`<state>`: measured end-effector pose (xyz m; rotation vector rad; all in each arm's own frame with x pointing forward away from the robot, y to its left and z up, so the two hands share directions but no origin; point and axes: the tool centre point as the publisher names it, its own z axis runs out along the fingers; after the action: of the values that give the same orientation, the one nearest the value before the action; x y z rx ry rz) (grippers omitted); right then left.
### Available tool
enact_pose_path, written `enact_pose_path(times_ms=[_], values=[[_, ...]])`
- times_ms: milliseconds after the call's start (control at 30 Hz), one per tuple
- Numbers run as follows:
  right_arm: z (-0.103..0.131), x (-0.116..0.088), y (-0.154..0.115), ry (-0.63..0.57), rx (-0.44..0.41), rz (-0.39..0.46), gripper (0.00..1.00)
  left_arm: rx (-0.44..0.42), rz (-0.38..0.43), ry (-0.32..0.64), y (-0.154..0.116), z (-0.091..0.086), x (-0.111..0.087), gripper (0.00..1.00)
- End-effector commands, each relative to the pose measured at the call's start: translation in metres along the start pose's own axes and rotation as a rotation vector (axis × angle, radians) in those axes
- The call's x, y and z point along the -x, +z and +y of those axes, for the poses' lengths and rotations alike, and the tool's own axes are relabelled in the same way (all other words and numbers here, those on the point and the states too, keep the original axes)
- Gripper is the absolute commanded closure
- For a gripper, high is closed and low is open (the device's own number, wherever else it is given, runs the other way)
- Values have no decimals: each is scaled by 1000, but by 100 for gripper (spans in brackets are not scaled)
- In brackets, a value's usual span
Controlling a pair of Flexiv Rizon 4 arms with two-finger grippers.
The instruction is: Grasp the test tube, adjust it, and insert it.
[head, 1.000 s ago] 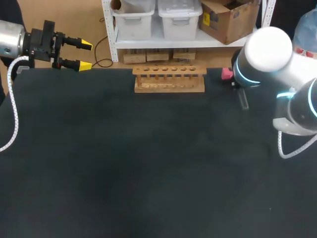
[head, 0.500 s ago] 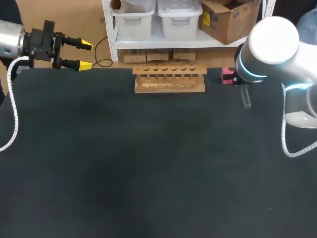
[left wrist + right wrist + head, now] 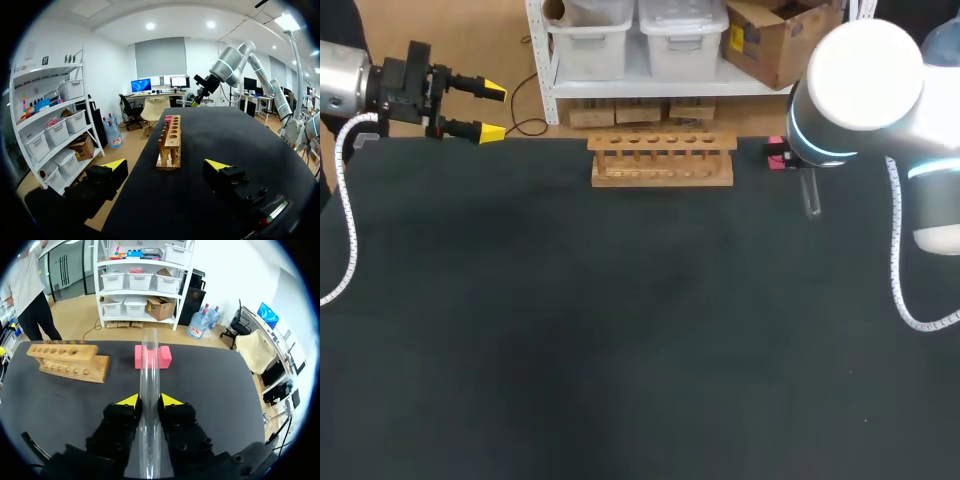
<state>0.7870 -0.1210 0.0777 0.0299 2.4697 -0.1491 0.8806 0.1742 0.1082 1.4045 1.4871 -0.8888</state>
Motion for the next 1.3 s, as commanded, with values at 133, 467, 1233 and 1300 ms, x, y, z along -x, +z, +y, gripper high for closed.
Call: enact_pose_path(times_ms=[133,467,1233,1300], values=[[27,0,-37,15,-2,-42,100,-1,0,1,0,1,0,0],[83,9,-37,-12,49,-44,100,-1,0,1,0,1,0,0],[161,12,2,-44,117,-4,100,-1,0,1,0,1,0,0],[163,12,4,-39,116,0,100,-1,0,1,0,1,0,0]])
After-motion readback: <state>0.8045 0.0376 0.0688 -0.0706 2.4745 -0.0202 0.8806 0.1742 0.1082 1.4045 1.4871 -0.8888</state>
